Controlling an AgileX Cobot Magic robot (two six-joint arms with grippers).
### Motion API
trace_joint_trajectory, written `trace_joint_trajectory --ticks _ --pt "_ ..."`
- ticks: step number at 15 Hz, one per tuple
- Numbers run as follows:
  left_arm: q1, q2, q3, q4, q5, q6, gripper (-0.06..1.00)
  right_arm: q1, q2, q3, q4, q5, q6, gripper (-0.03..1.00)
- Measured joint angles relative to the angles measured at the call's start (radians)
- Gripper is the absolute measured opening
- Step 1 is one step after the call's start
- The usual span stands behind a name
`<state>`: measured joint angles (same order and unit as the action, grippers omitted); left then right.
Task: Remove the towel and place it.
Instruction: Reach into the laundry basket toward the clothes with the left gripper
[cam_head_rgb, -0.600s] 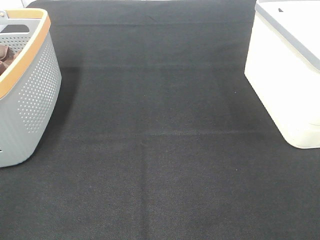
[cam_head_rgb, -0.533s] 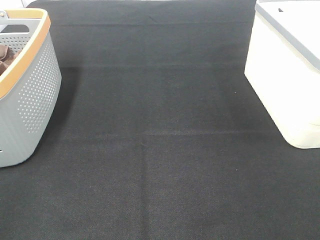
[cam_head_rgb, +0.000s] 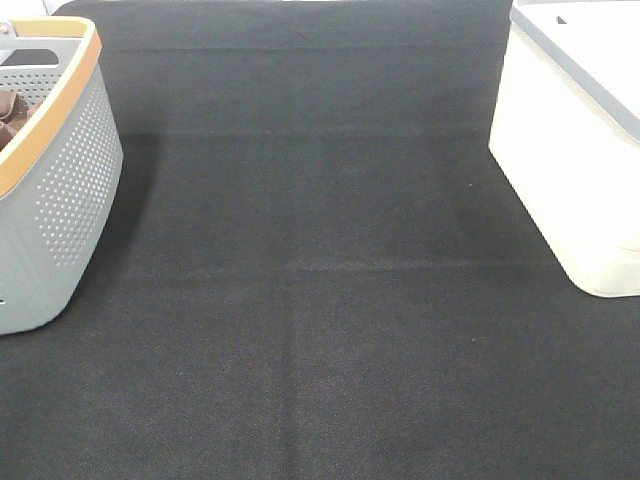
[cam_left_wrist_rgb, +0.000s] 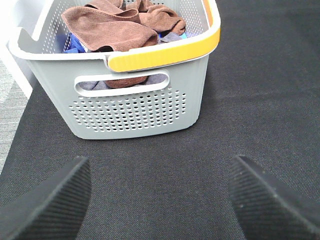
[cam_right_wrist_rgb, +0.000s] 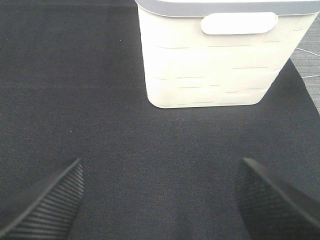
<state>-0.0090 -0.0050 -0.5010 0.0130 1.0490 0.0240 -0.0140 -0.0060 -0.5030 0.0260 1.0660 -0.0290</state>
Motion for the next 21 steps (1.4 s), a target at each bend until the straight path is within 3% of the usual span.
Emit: trace_joint_trajectory --ticks 21 --pt "0.0 0.0 0.0 0.0 0.0 0.002 0.73 0.0 0.0 0.0 0.0 0.0 0.0 0.78"
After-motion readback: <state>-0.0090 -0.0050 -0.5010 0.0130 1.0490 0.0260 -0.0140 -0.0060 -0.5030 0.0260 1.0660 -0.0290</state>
